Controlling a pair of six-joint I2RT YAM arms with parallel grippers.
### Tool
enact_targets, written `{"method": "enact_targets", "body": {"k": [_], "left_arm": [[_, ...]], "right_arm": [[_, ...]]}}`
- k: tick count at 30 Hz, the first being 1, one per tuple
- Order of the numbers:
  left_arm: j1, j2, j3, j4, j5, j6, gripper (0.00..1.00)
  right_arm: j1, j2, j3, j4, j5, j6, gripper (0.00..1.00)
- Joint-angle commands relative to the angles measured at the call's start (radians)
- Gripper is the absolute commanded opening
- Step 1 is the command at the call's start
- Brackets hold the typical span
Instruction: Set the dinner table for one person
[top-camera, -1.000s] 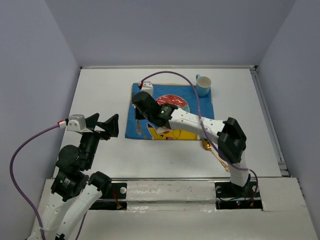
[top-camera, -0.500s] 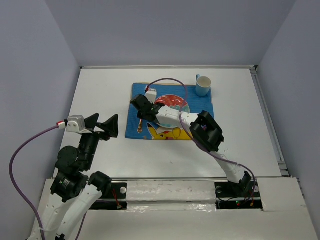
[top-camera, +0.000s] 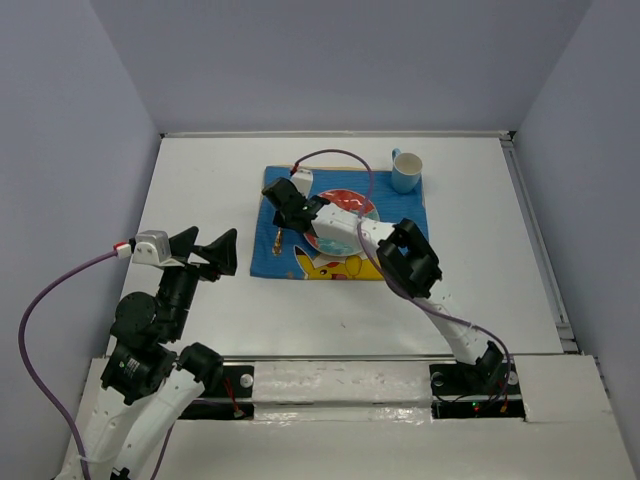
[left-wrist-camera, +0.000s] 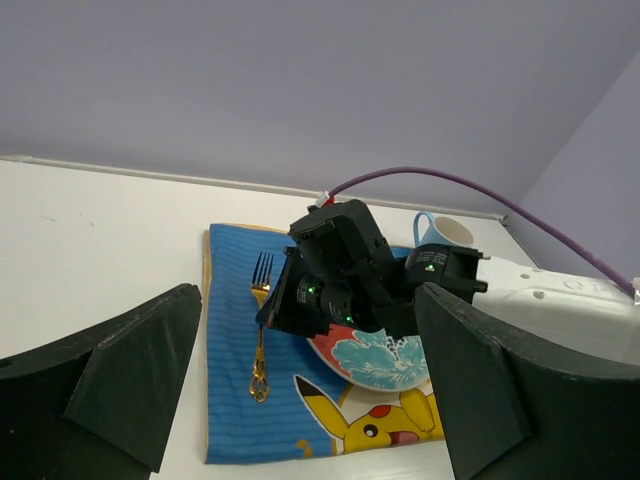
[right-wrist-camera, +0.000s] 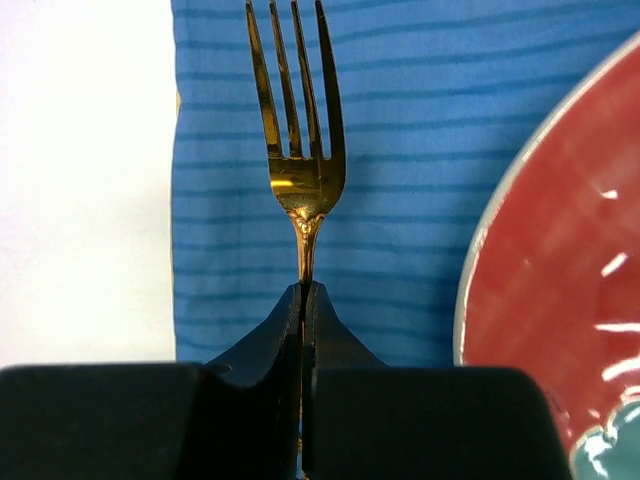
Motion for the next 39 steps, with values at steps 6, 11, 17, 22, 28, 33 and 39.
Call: {"method": "enact_targets", "body": {"k": [6,11,17,22,28,33,39], "left_arm": [[-0.007,0.012,-0.003,0.044,0.007,0.013,0.99],[-0.007,0.019,-0.003,0.048,0.008,0.013,0.99],[-0.008,0.009,-0.003,0.049,0.01,0.014,0.99],[-0.027,-0.028,-0.003,0.048,0.01,0.013,0.99],[-0.071,-0.065,-0.002,0.052,0.011,0.013,0.99],[-0.085,-0.085,0.0,0.052,0.008,0.013,0.99],[-0.097,-0.092,-0.002,0.048,0.005,0.014,0.99]], "right_arm": [[-0.014,0.044,0.113,-0.015,-0.033,-0.061,0.42],[-0.014,-0.019,0.152,-0.005,-0.116,-0.16,0.56],[-0.014,-0.235,0.039,0.057,-0.205,-0.291,0.57],[-0.014,-0.706,-0.575,0.136,-0.156,-0.437,0.56],[-0.114,-1.167,-1.023,-0.335,-0.161,-0.239,0.56],[-0.145,-1.398,-1.184,-0.662,-0.283,-0.046,0.8],[-0.185,-1.322,-1.253,-0.628,-0.287,-0.114,0.93]]}}
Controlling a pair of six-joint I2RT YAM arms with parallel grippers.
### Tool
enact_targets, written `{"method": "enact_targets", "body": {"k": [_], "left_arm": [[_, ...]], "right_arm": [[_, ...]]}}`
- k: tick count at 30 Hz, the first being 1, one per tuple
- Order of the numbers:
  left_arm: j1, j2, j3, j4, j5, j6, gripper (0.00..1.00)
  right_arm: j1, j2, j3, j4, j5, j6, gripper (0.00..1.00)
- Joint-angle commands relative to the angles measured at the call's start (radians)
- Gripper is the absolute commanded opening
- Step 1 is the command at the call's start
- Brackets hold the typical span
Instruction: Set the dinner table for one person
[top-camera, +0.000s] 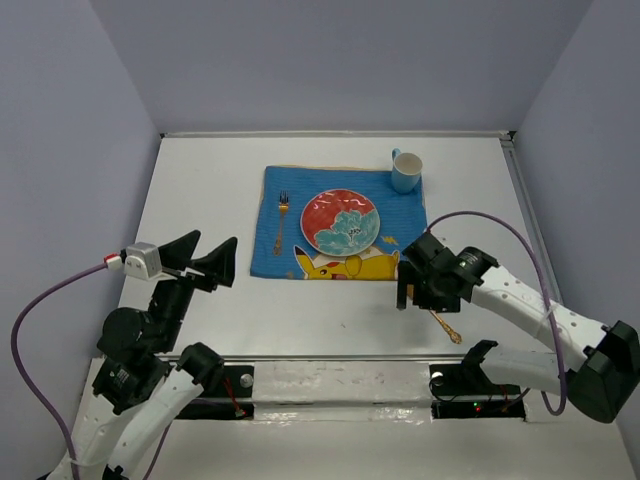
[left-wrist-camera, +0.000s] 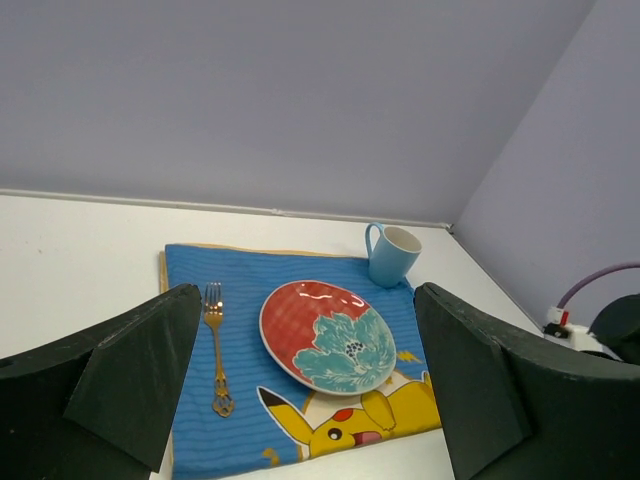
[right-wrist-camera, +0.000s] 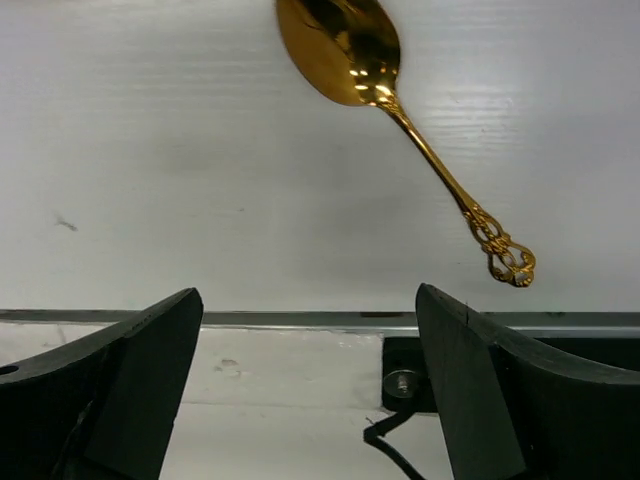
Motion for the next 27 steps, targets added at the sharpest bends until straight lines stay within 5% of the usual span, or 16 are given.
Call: {"method": "enact_targets", "body": {"k": [1,10,17,24,27], "left_arm": [[-0.008,-0.025,0.0,0.039,-0.005,0.016,0.99],[-0.008,-0.051,0.0,0.033,-0.026,0.016,0.99],[-0.008,-0.053,-0.002,0.034,-0.037,0.017,0.99],[-0.008,-0.05,-0.002,0.034,-0.048,0.02,0.99],[-0.008,-0.043,-0.002,0.037,-0.045,0.02,0.99]], "right_arm": [[-0.052,0.128,-0.012,-0.001,-0.045,-0.054,0.93],[-0.198,0.3,-0.015,0.152,-0.033,-0.165,0.87],[-0.288,0.446,-0.026,0.281,-0.175,-0.316,0.79],[-0.288,0.458,-0.081,0.364,-0.347,-0.278,0.62],[-0.276,0.425,-0.095,0.389,-0.376,-0.251,0.41]]}}
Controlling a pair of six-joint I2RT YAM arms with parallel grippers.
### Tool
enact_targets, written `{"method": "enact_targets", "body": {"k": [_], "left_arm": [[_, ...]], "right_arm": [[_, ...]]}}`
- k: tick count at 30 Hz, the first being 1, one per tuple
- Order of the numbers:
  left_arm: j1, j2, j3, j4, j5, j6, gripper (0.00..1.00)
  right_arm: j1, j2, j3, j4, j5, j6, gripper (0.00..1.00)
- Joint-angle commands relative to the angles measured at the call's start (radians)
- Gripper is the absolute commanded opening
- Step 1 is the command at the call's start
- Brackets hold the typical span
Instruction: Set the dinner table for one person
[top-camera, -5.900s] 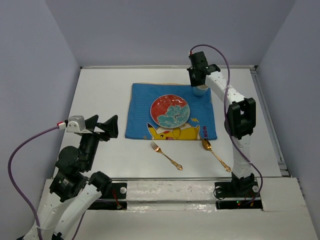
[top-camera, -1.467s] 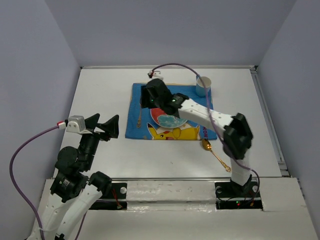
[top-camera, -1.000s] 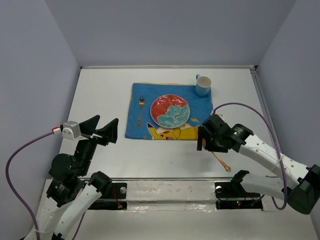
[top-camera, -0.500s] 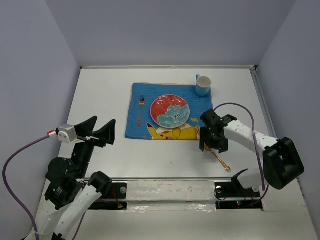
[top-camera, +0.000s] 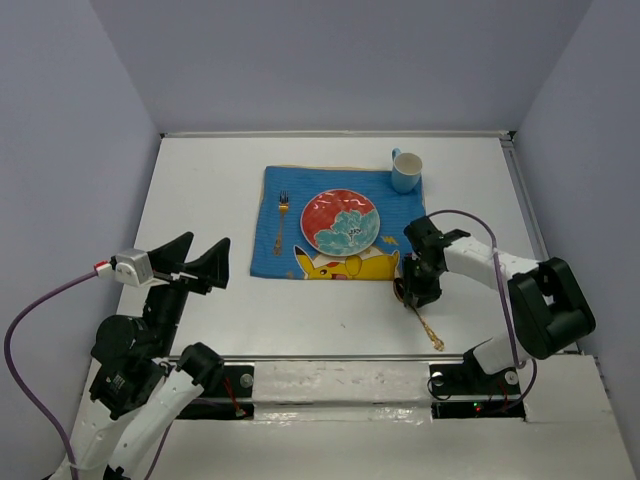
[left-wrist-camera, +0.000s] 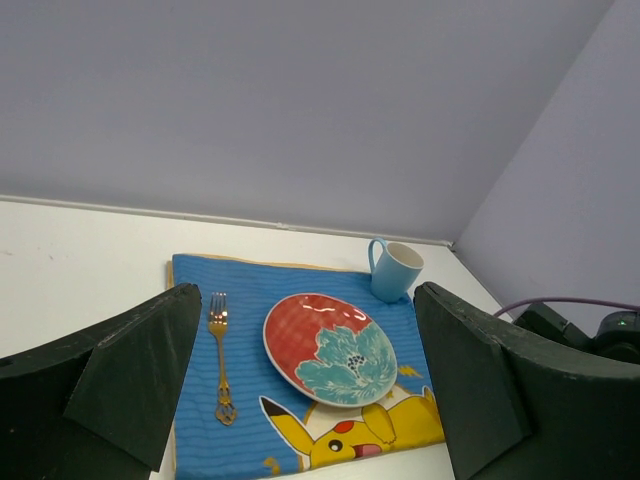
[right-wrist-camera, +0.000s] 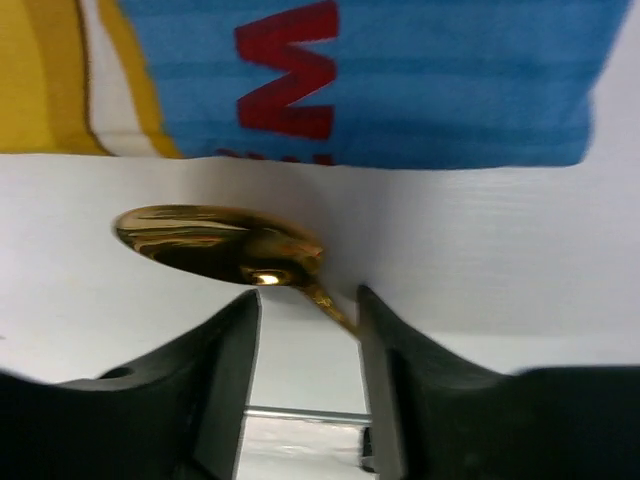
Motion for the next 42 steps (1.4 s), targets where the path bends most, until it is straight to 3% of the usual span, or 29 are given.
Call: {"method": "enact_targets", "body": {"k": [1,4,6,7,9,20,23,31,38,42], "left_arm": [[-0.005,0.0,-0.001,0.04,-0.009,0.019,0.99],[-0.002,0.006,-0.001,0.04,-0.007,0.019,0.99],[-0.003,0.014,-0.001,0.038,-0.007,0.019,0.99],[-0.002,0.017,-0.001,0.038,-0.007,0.019,0.99],[0.001,0.022,-0.001,0.04,-0.007,0.019,0.99],[0.013,0.051,-0.001,0.04,0.003,0.018,0.99],[0.013,0.057,-0.001,0.041,0.008,0.018,0.99],[0.023,0.063,-0.003,0.041,0.006,0.019,0.99],[0.04,0.08,-0.003,0.043,0.022,0.018,0.99],[0.043,0.081,-0.003,0.049,0.023,0.015,0.99]], "right_arm": [[0.023,-0.023,-0.045,0.117,-0.118,0.037,0.4],[0.063,-0.014,-0.032,0.146,-0.118,0.069,0.31],[0.096,0.012,-0.013,0.162,-0.112,0.089,0.35],[0.109,0.02,0.005,0.163,-0.095,0.094,0.46],[0.132,0.034,0.013,0.159,-0.048,0.097,0.53],[0.238,-0.023,-0.059,0.074,0.096,0.178,0.49],[0.263,-0.037,-0.074,0.05,0.138,0.206,0.43],[0.303,-0.053,-0.053,0.027,0.195,0.234,0.0],[0.303,-0.225,0.081,-0.056,0.268,0.195,0.0],[0.278,-0.146,0.238,-0.05,0.398,0.11,0.0]]}}
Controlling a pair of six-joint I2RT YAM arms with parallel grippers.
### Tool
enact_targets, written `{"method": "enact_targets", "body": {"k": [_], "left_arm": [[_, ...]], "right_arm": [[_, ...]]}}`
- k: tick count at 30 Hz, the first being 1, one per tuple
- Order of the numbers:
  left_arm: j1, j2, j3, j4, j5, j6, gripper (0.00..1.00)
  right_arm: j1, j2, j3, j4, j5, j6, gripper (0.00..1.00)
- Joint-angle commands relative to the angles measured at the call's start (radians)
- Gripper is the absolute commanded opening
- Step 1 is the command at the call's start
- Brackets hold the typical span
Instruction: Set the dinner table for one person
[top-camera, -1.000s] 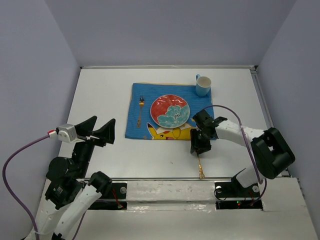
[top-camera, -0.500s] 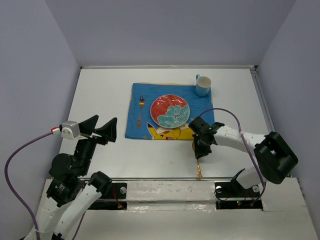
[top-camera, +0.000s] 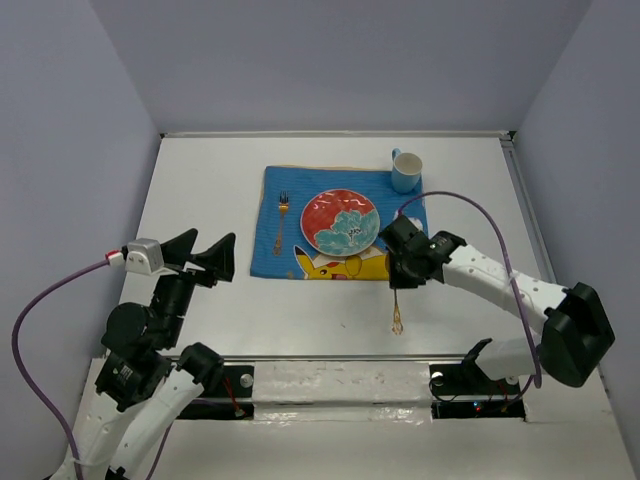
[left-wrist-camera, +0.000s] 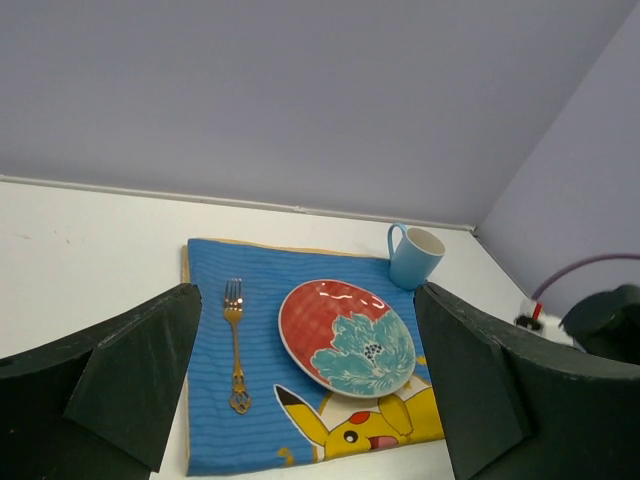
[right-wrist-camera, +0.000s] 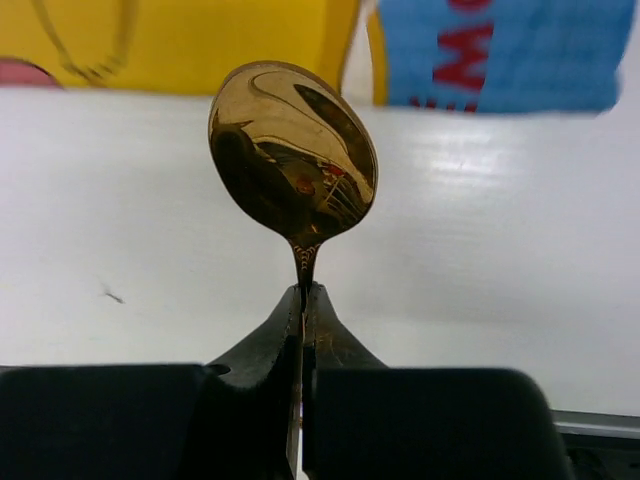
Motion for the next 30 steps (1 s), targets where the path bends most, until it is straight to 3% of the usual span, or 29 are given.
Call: {"method": "enact_targets", "body": {"k": [1,7,14,30], "left_arm": [[0.009,0.024,-0.004,0.047,0.013,0.015,0.99],[0.009,0.049,-0.001,0.036,-0.006,0.016,0.99],[0.012,0.061,-0.003,0.038,-0.014,0.016,0.99],[0.043,0.092,-0.003,0.044,-0.01,0.018,0.99]], "right_arm": [[-0.057,0.077,0.201,0.043,0.172,-0.117,0.0],[-0.222,0.293,0.42,0.206,0.143,-0.306,0.0],[-0.29,0.5,0.595,0.249,0.081,-0.38,0.0],[-0.358,0.695,0.678,0.302,0.01,-0.364,0.0]]}}
